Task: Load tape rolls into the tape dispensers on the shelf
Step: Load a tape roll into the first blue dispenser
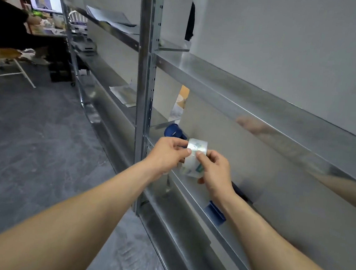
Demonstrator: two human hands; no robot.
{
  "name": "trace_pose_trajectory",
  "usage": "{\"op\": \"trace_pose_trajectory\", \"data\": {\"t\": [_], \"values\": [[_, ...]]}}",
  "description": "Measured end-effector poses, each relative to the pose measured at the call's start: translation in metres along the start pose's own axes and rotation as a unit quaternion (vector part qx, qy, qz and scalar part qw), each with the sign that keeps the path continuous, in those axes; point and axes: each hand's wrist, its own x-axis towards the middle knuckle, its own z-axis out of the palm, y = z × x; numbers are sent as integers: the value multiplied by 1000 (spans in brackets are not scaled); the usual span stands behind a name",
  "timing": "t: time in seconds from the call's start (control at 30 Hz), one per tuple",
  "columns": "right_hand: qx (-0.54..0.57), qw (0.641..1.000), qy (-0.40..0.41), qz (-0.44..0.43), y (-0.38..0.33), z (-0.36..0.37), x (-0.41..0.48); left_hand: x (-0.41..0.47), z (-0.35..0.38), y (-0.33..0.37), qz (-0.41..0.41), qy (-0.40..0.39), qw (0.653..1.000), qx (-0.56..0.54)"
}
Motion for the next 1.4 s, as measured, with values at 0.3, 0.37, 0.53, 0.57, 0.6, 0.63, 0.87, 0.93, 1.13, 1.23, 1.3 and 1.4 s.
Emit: {"op": "trace_pose_trajectory", "data": {"t": [0.3, 0.37, 0.53, 0.57, 0.6, 0.63, 0.87, 0.93, 1.13, 1.23, 1.3, 1.4], "values": [[9, 995, 99, 31, -11, 94, 24, 48, -83, -13, 16, -66, 998, 7], [18, 992, 117, 37, -10, 109, 27, 54, -97, -15, 18, -81, 996, 11], [24, 988, 145, 48, -7, 134, 36, 67, -119, -18, 19, -107, 994, 6], [27, 987, 150, 48, -7, 136, 38, 70, -121, -18, 22, -113, 993, 8], [32, 986, 154, 49, -7, 139, 41, 73, -123, -18, 24, -117, 993, 9], [36, 985, 159, 51, -7, 141, 44, 77, -124, -18, 23, -120, 992, 9], [36, 984, 164, 57, -12, 147, 76, 121, -125, -19, 11, -121, 992, 25], [37, 985, 154, 62, -15, 145, 88, 135, -123, -17, 4, -120, 992, 26], [29, 986, 140, 80, -13, 140, 132, 177, -119, -11, -3, -134, 991, 14], [22, 984, 156, 80, -8, 141, 149, 194, -117, -11, -3, -146, 989, 21], [24, 981, 175, 83, -3, 143, 160, 206, -115, -11, -6, -159, 987, 23], [31, 973, 212, 84, 2, 145, 173, 228, -114, -14, -4, -187, 982, 29]]}}
